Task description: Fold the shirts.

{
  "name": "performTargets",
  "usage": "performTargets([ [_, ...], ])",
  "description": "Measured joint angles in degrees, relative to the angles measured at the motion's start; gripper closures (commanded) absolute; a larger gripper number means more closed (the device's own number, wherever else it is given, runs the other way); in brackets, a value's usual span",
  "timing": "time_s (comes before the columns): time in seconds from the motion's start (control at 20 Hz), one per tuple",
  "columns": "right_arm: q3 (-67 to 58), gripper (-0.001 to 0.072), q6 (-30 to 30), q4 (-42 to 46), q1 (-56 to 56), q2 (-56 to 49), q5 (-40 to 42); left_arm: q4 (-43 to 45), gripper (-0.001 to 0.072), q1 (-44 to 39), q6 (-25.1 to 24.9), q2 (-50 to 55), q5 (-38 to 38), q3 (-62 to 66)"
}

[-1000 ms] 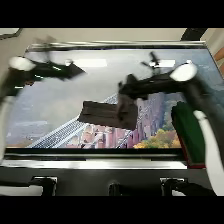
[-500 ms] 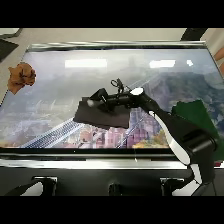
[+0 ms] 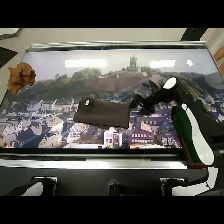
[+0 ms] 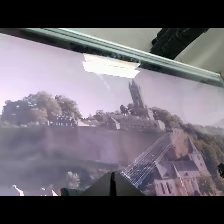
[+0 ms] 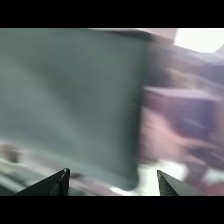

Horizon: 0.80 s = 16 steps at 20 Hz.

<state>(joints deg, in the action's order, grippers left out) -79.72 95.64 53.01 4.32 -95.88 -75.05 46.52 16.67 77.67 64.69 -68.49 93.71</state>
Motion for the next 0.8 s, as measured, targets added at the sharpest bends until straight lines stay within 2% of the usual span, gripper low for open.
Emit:
performTargets([
  [0.15, 3.2, 0.0112, 0.8, 1.1, 0.9, -1.7, 2.7, 0.1, 0.0681, 0.0, -0.3, -0.1, -0.1, -0.2],
  [0.2, 3.8, 0.0134, 0.8, -0.3, 1.8, -2.7, 5.0, 0.0, 0.0681, 0.0, -0.5, -0.1, -0.1, -0.2],
  [0.25, 4.2, 0.0190, 0.5, -1.9, 2.6, -3.7, 6.6, 0.0, 0.0680, 0.0, -0.7, -0.1, -0.1, -0.3],
  [0.3, 4.5, 0.0404, -0.2, -4.1, 3.5, -4.7, 8.3, 0.1, 0.0681, 0.0, -0.8, -0.1, -0.2, -0.3],
  [0.35, 4.7, 0.0653, -1.1, -6.5, 4.3, -5.5, 9.4, 0.1, 0.0680, 0.0, -0.9, -0.1, -0.1, -0.3],
  [0.6, 2.4, 0.0665, -6.7, -14.3, 3.5, -4.1, 10.8, 0.1, 0.0681, 0.0, -1.6, -0.1, -0.1, -0.3],
  [0.8, -3.9, 0.0664, -5.6, -11.2, -5.7, 3.0, 7.7, 0.1, 0.0680, 0.0, -2.3, -0.1, -0.1, -0.3],
])
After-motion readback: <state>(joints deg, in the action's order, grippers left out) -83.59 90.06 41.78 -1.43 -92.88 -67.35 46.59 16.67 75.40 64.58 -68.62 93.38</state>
